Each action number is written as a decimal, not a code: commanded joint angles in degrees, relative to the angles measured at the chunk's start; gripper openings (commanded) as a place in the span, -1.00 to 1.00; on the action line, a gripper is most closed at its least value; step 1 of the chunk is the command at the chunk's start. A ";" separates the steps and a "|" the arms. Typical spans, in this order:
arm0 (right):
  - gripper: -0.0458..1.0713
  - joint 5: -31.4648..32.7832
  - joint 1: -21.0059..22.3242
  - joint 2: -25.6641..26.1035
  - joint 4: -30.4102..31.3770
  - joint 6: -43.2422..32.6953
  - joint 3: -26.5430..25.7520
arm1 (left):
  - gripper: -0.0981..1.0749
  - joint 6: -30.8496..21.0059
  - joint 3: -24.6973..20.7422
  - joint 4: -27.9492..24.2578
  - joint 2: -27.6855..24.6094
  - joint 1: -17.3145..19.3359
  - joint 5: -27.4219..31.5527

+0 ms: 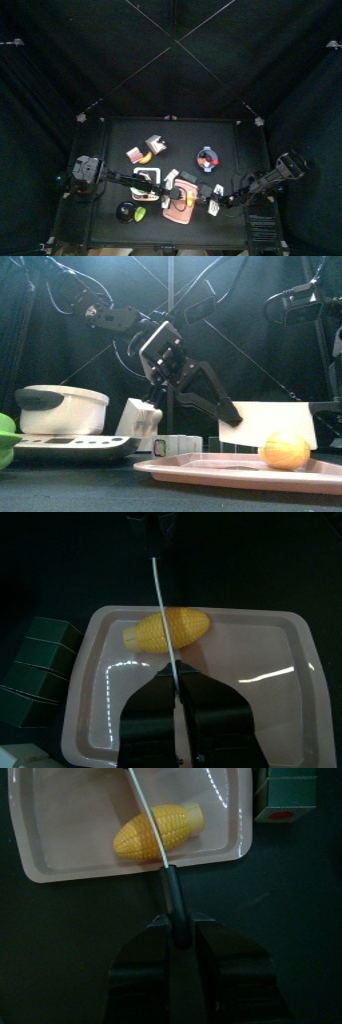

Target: Cut corn and place cleaver down

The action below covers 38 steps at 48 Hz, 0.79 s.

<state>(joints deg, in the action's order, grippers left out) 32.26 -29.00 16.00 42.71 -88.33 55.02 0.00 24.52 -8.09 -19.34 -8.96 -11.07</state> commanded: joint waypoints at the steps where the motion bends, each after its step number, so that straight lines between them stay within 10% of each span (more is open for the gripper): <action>1: -0.32 0.18 2.37 0.26 0.70 -0.26 -1.14 | -0.26 0.09 -0.97 -0.09 0.44 -0.35 -0.79; 38: -0.32 0.53 2.64 3.43 3.43 -0.09 -3.25 | -0.26 0.35 -1.14 -0.18 3.60 -0.79 -0.79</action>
<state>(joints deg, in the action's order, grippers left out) 32.61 -27.95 17.14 44.38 -88.24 53.96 0.09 24.61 -7.82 -19.25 -8.70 -10.99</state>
